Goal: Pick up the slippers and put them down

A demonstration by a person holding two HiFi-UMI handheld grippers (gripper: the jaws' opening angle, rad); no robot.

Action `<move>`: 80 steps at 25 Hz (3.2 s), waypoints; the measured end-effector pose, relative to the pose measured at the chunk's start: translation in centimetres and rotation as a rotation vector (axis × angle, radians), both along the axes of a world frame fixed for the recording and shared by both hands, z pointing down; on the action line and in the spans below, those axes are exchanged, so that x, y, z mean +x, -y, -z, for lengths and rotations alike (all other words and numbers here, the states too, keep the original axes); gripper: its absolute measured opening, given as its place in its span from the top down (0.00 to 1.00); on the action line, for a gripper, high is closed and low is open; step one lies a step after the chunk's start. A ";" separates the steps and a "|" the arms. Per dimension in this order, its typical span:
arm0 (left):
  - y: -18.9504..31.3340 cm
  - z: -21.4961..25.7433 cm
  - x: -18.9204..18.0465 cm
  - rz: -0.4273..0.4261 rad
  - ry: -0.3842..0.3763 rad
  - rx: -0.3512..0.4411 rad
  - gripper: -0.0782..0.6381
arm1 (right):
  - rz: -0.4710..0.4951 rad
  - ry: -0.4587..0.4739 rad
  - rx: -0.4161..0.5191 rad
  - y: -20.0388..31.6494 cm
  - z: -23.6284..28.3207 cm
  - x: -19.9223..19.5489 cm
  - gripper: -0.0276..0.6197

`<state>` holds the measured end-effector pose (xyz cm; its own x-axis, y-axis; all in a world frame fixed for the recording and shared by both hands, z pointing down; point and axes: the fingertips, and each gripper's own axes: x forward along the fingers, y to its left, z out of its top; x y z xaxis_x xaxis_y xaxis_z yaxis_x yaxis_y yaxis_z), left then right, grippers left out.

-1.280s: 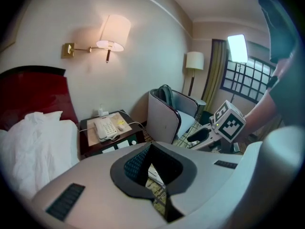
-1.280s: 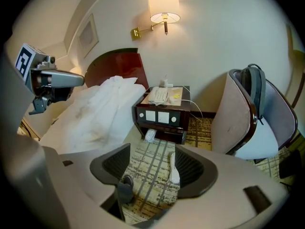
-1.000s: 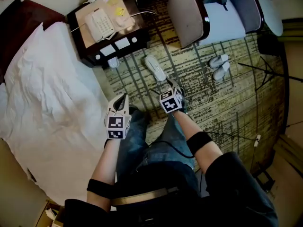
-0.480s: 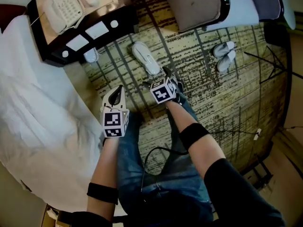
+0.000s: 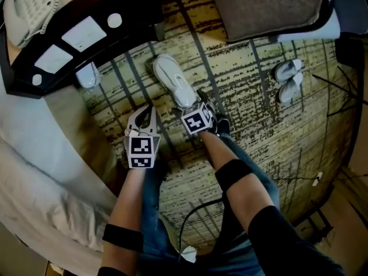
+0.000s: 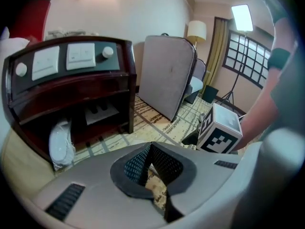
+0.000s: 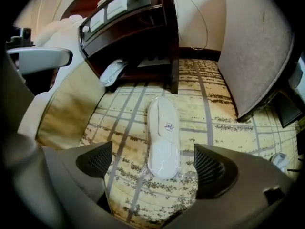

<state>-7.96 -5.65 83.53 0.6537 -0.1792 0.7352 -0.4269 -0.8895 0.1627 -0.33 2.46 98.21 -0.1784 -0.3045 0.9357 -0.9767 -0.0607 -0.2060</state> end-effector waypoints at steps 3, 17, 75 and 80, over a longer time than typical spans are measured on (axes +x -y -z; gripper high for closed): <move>-0.2 -4.3 0.5 0.016 -0.004 -0.005 0.90 | 0.001 0.010 -0.001 0.0 -4.8 -0.4 0.08; -0.7 -16.4 0.7 0.022 -0.004 -0.043 0.90 | -0.047 -0.054 0.007 0.6 -17.5 0.8 0.08; 20.0 -11.9 -7.9 0.359 -0.068 0.213 0.90 | -0.018 -0.046 0.452 33.3 -1.7 -4.2 0.23; 20.8 -12.0 -9.2 0.370 -0.063 0.227 0.90 | -0.020 -0.081 0.501 35.5 -1.1 -3.9 0.27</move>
<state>-17.21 -26.40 95.56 0.5577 -0.5621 0.6108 -0.7189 -0.6949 0.0169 -4.18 -33.07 99.36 -0.1008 -0.7219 0.6847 -0.9904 0.0074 -0.1380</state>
